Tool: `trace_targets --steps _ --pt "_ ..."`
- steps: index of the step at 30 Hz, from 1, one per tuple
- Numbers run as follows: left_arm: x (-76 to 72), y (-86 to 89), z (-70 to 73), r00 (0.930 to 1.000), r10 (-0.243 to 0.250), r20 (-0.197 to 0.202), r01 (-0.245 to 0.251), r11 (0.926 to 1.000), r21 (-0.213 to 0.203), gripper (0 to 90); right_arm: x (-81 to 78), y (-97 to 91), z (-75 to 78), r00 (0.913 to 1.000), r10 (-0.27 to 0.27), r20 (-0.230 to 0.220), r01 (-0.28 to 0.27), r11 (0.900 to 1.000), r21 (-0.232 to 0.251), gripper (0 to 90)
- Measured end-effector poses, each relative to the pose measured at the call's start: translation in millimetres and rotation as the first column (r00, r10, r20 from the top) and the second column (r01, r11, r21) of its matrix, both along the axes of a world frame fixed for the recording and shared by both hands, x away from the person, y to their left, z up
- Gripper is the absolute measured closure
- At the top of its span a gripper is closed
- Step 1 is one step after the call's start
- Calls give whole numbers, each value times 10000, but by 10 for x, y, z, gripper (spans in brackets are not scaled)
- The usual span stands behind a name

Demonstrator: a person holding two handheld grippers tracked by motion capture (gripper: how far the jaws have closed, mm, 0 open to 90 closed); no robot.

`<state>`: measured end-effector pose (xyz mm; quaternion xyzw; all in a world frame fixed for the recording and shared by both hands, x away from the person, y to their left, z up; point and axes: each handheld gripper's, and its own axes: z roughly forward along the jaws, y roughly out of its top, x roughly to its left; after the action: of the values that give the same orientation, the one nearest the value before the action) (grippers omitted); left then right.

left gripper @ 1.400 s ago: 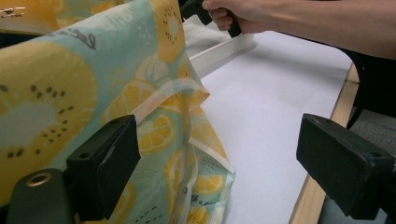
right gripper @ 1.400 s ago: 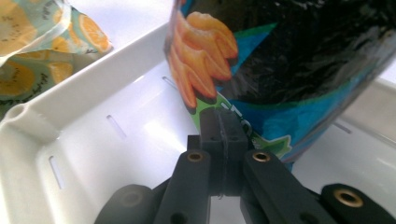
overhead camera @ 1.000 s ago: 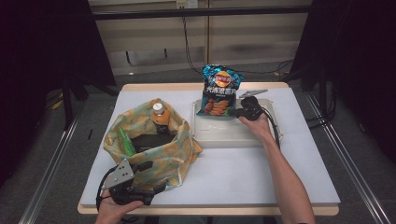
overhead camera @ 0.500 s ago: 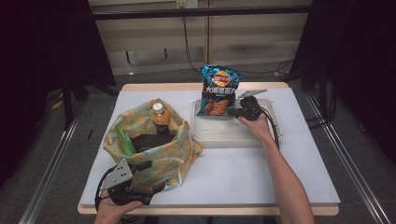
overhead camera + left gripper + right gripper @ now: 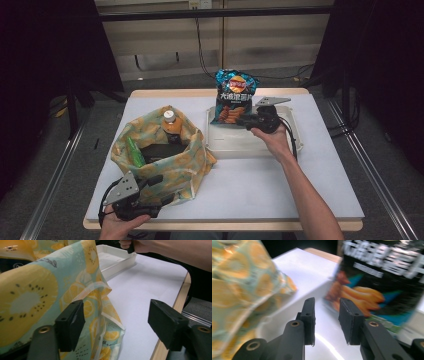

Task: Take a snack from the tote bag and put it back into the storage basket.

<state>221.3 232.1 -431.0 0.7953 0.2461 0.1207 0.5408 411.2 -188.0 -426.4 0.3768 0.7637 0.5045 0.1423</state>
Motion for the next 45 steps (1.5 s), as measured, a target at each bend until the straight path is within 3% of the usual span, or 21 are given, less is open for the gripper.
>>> trace_targets --steps 4,6,12,15,17,21,27,30,32,33,34,36,38,40,45 --pt "-1 53 25 9999 85 -70 -86 9999 -131 436 -163 138 39 9989 423 184 -425 9990 130 652" --pt "13 76 41 10000 18 -85 -22 9990 -450 461 -266 218 71 9969 730 306 -741 9966 370 650" --pt "27 156 180 9981 599 124 -588 9955 -744 471 -466 453 198 9884 1399 593 -1436 9876 630 634" --pt "52 209 250 9970 720 283 -693 9937 -878 535 -523 591 239 9831 1709 661 -1753 9822 674 647" --pt "84 242 295 9974 655 295 -623 9932 -984 591 -546 685 263 9777 1983 693 -2030 9767 693 782" --pt "154 281 377 9955 831 453 -782 9918 -1013 637 -567 865 316 9650 2507 766 -2561 9640 718 818" --pt "292 261 474 9930 993 634 -941 9923 -801 554 -580 1063 382 9549 2839 867 -2915 9520 935 763" --pt "367 231 463 9918 1177 506 -1148 9918 -569 415 -581 1131 386 9521 2942 832 -3014 9489 933 757" --pt "384 195 425 9936 1041 433 -1029 9943 -290 416 -582 1204 368 9487 3063 784 -3125 9461 849 725" --pt "376 180 408 9939 985 491 -988 9951 50 431 -583 1219 360 9479 3099 741 -3155 9454 817 723" --pt "361 164 383 9946 867 564 -874 9961 112 495 -584 1228 353 9466 3143 715 -3196 9442 804 715" --pt "305 143 346 9946 773 699 -805 9958 432 677 -589 1237 341 9463 3161 673 -3209 9438 786 701" --pt "250 143 305 9966 683 470 -707 9961 525 827 -610 1246 326 9451 3202 651 -3247 9426 780 696" --pt "204 158 260 9967 688 424 -721 9939 837 883 -641 1261 308 9427 3279 609 -3318 9405 725 693" --pt "192 232 118 9968 793 -63 -789 9958 458 899 -694 1302 273 9394 3377 587 -3411 9380 621 676"
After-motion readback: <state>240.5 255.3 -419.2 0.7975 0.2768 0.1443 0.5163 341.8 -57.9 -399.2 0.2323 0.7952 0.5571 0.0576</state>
